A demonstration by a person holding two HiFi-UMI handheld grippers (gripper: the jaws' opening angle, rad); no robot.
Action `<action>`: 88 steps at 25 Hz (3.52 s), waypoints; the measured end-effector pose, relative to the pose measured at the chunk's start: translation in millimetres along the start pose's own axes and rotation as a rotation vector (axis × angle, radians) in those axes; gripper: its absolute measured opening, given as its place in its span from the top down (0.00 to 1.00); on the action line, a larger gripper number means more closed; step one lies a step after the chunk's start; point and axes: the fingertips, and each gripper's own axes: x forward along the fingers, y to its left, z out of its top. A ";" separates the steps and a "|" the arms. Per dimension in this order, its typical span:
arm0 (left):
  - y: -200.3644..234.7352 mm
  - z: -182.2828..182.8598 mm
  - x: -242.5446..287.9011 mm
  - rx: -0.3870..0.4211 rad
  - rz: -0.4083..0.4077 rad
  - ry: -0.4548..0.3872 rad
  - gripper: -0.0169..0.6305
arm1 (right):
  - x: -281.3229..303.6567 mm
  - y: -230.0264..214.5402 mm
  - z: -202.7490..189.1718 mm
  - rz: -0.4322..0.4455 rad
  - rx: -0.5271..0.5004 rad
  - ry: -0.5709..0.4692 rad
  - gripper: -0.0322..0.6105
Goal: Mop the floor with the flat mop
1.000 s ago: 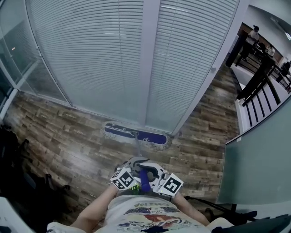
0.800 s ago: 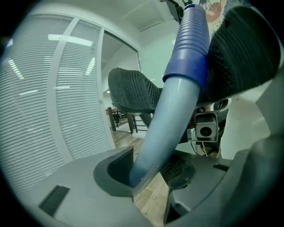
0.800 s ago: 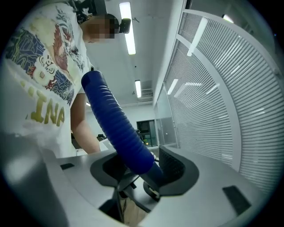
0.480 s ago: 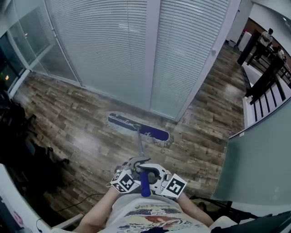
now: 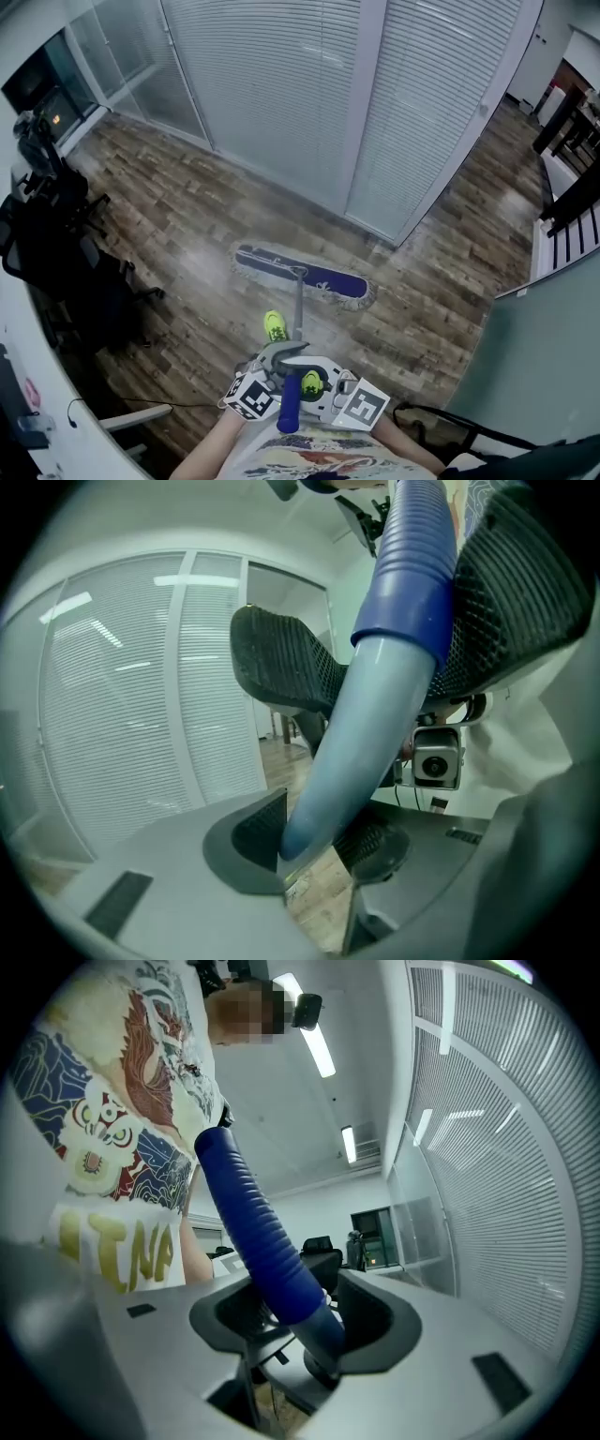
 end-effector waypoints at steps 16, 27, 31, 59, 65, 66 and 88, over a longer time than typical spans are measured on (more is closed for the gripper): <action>81.3 -34.7 2.6 0.050 0.100 0.003 0.82 | 52.2 -58.6 -22.3 0.096 0.000 -0.021 0.62; 260.7 -57.7 40.7 0.076 0.069 -0.010 0.82 | 128.6 -225.5 -43.3 0.077 -0.006 0.058 0.60; 341.0 -64.1 57.3 0.088 0.044 -0.028 0.81 | 162.3 -300.4 -49.6 0.051 -0.011 0.096 0.59; 214.4 -44.5 30.0 -0.028 0.160 0.051 0.77 | 96.6 -175.8 -42.5 0.223 0.086 0.127 0.56; 111.7 -35.5 -8.2 -0.128 0.330 0.099 0.78 | 50.5 -61.7 -31.8 0.424 0.075 0.132 0.56; 98.7 -36.4 -14.9 -0.147 0.357 0.103 0.78 | 45.5 -46.2 -34.0 0.456 0.074 0.153 0.56; 143.9 -45.2 13.3 -0.128 0.479 0.187 0.80 | 38.3 -94.9 -32.5 0.601 0.161 0.082 0.56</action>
